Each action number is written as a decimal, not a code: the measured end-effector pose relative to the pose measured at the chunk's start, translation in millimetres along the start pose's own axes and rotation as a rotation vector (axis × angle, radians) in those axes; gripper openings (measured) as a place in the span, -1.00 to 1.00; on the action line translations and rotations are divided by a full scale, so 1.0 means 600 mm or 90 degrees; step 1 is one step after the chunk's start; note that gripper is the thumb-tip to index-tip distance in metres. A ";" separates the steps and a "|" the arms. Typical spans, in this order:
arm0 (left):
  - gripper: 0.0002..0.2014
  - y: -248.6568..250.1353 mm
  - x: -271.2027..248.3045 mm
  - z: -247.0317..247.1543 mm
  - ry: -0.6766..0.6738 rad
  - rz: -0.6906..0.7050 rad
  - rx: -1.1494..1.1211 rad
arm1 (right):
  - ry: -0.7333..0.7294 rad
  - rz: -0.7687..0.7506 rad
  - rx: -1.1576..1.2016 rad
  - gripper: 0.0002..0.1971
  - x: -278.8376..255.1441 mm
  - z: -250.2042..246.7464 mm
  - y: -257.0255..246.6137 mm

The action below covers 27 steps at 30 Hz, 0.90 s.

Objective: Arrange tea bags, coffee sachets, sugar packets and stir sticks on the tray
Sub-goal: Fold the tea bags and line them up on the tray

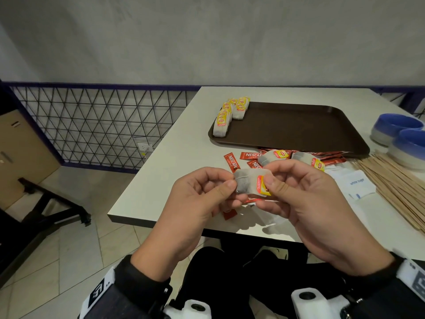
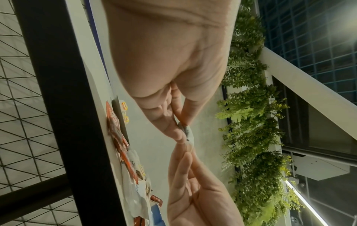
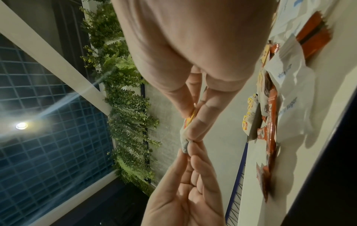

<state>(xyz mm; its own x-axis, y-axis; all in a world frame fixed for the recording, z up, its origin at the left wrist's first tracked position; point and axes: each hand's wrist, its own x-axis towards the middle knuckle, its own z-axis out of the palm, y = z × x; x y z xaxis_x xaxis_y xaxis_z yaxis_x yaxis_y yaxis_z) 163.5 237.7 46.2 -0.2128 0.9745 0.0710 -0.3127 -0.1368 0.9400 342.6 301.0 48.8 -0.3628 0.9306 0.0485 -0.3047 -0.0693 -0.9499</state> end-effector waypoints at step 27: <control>-0.78 0.007 0.004 0.011 -0.029 -0.023 -0.012 | -0.003 -0.145 -0.201 -0.91 -0.005 0.012 -0.011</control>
<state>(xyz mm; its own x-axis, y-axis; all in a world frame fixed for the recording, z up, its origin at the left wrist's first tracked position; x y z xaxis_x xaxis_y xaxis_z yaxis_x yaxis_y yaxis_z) 167.9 240.8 52.9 -0.1588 0.9859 0.0533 -0.3362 -0.1048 0.9360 339.3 296.1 57.3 -0.3217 0.9074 0.2702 -0.0928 0.2538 -0.9628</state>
